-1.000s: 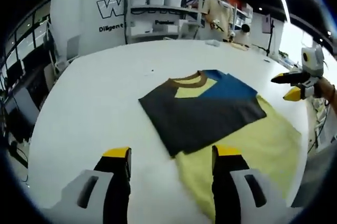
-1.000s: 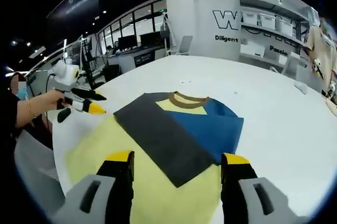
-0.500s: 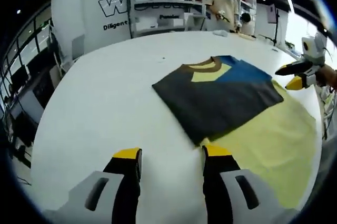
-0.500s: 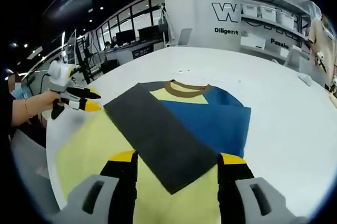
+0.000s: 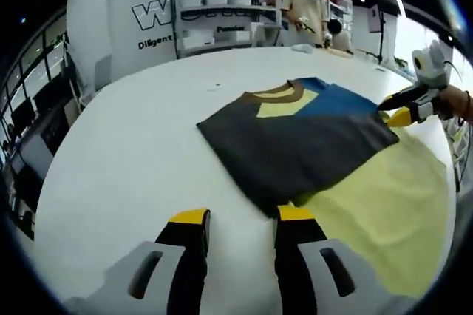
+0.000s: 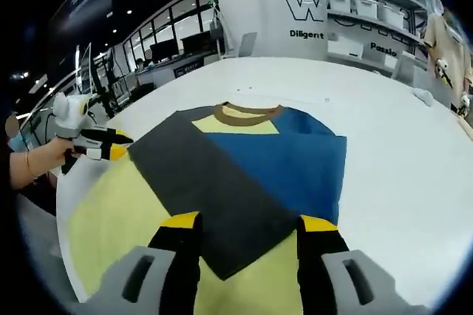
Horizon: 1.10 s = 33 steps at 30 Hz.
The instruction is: Fold the garment on the visible template until the final outline fits inside the template.
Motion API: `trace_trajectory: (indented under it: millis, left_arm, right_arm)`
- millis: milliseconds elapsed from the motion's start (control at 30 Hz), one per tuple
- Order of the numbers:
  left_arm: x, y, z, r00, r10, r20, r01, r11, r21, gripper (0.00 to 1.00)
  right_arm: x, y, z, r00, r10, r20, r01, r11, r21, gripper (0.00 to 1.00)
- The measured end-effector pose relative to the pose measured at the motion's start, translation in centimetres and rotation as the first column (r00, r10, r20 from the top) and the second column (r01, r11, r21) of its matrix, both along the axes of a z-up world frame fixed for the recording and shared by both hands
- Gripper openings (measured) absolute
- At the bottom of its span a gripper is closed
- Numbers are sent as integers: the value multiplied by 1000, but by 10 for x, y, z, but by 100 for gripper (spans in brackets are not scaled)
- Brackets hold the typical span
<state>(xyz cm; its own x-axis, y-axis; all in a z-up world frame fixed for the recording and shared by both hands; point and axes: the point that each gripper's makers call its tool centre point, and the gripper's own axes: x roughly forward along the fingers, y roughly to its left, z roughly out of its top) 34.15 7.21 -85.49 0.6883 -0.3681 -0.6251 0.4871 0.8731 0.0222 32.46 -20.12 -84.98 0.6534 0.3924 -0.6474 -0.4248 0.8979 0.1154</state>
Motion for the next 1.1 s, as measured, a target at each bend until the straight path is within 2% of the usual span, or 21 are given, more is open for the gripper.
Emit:
trace_trajectory:
  millis: [133, 233, 300, 400, 567, 700, 800, 900, 1100]
  left_arm:
    - [-5, -9, 0, 999, -35, 1, 35, 999, -2, 13]
    - [0, -10, 1, 999, -37, 4, 37, 999, 0, 11]
    - [1, -8, 0, 1000, -27, 0, 27, 1000, -3, 10]
    - [2, -8, 0, 1000, -27, -1, 27, 1000, -2, 7]
    - [-1, -2, -1, 1000, -30, -5, 30, 999, 22, 6]
    - [-1, 6, -1, 1000, -30, -9, 30, 999, 34, 5]
    - [-2, 8, 1, 999, -39, -6, 39, 998, 44, 5]
    - [-3, 8, 2, 999, -48, 4, 48, 997, 58, 5]
    - [-4, 8, 1, 998, -62, 15, 61, 994, 88, 5]
  right_arm:
    - [2, -3, -4, 1000, -18, -5, 17, 1000, -23, 41]
    - [3, -7, -5, 999, -37, -8, 37, 998, -42, 37]
    - [5, -12, -3, 999, -39, 16, 41, 996, -83, 35]
    - [5, -19, -6, 998, -56, 4, 57, 993, -105, 33]
    - [11, -21, -7, 992, -122, -16, 122, 992, -37, 25]
    - [13, -26, -11, 992, -124, -27, 120, 988, -102, 12]
    - [12, -26, -12, 990, -136, -44, 131, 987, -94, 6]
    - [12, -30, -12, 990, -139, -39, 133, 984, -120, 0]
    - [12, -33, -7, 989, -149, -28, 145, 983, -114, 0]
